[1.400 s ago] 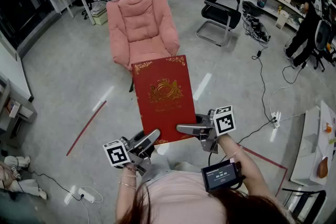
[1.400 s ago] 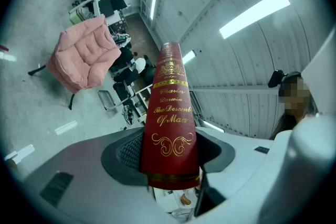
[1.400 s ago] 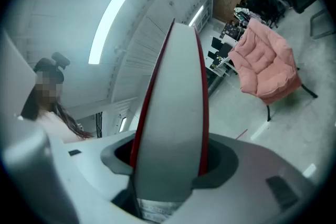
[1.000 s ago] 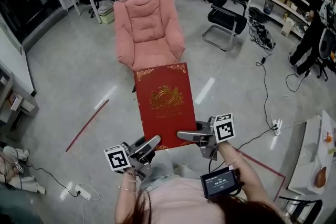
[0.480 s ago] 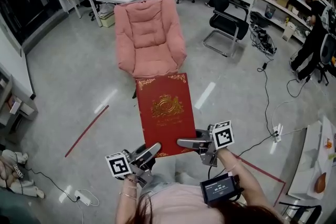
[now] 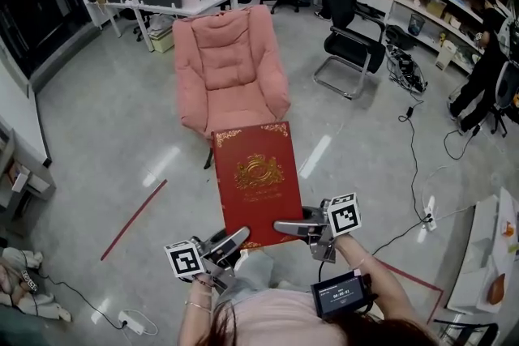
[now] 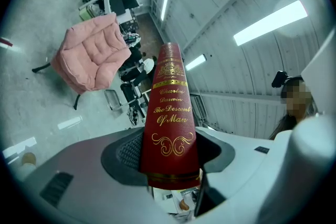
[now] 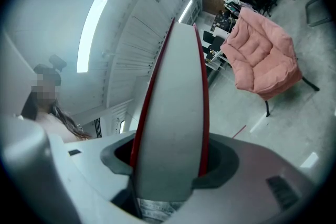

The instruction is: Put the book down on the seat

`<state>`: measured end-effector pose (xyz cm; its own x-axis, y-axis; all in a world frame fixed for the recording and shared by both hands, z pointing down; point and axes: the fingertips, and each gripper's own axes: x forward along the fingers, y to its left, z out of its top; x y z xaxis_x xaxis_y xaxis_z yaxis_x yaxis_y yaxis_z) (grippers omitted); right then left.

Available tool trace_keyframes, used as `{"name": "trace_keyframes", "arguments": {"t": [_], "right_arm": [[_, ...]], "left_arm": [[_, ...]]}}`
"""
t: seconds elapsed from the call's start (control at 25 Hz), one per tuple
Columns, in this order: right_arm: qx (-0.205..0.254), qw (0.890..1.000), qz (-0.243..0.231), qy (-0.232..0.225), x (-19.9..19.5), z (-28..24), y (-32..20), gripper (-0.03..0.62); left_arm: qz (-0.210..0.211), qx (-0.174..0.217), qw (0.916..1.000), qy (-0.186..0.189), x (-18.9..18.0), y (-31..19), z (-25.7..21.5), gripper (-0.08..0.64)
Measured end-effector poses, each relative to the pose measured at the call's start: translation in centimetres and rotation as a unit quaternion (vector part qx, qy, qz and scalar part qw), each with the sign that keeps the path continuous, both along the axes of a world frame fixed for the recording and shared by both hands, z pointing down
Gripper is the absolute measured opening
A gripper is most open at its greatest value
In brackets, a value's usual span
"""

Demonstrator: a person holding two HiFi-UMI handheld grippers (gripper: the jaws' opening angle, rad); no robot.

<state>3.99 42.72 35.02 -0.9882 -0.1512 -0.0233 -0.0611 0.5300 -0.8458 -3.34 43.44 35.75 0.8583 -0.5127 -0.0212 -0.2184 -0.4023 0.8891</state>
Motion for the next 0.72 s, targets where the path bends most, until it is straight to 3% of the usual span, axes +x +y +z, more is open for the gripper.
{"name": "trace_keyframes", "arguments": {"t": [0.72], "right_arm": [[-0.013, 1.0, 0.013, 0.015, -3.6, -0.2, -9.5, 0.282]], "left_arm": [[0.005, -0.017, 0.9994, 0.031, -3.4, -9.6, -0.1, 0.241]]}}
